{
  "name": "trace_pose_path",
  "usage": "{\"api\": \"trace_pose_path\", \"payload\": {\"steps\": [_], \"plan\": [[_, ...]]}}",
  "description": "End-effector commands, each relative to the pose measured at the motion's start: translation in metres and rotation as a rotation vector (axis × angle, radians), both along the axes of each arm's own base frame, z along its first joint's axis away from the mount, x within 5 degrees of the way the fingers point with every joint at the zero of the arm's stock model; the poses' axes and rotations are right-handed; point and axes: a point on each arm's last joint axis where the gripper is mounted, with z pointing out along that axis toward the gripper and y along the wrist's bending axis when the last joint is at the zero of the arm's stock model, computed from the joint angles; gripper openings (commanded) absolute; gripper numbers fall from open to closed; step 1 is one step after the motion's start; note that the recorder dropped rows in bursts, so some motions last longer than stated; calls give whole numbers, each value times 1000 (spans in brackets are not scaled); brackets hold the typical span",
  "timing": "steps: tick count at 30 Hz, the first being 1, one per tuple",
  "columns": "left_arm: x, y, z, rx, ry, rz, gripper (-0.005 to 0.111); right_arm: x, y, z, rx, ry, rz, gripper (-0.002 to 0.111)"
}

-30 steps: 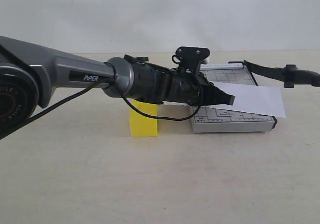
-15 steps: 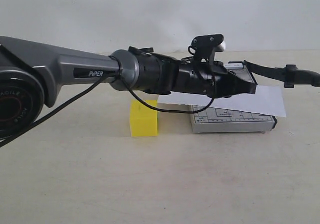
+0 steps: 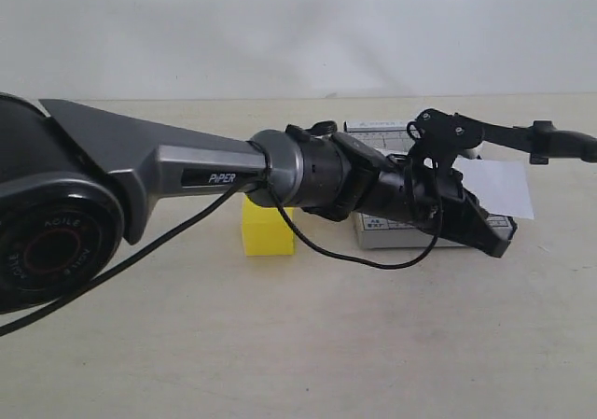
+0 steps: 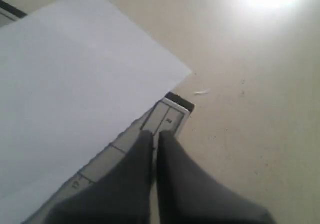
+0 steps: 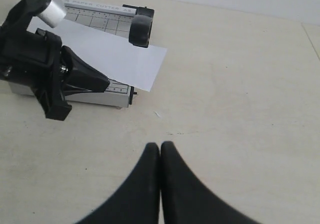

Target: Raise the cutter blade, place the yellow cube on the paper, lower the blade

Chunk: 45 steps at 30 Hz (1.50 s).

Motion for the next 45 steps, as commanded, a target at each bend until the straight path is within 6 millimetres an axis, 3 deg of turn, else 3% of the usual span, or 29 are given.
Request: {"api": "trace_pose_path", "payload": {"steps": [1, 16, 20, 25, 27, 31, 34, 45], "plan": [[8, -7, 3, -16, -38, 26, 4, -1, 0, -1, -2, -4, 0, 0], [20, -11, -5, -20, -62, 80, 4, -1, 0, -1, -2, -4, 0, 0], [24, -16, 6, -50, -83, 75, 4, -1, 0, -1, -2, -4, 0, 0], [29, -25, 45, -149, -124, 73, 4, -1, 0, -1, -2, -4, 0, 0], [31, -21, 51, -155, -119, 91, 4, -1, 0, -1, -2, -1, 0, 0], [51, 4, 33, -83, -133, 292, 4, -2, -1, -3, -15, 21, 2, 0], [56, 21, 15, -36, -97, 314, 4, -2, -1, -2, -21, 12, 6, 0], [50, 19, -6, -22, -27, 245, 4, 0, 0, 1, -17, -29, 9, 0]]}}
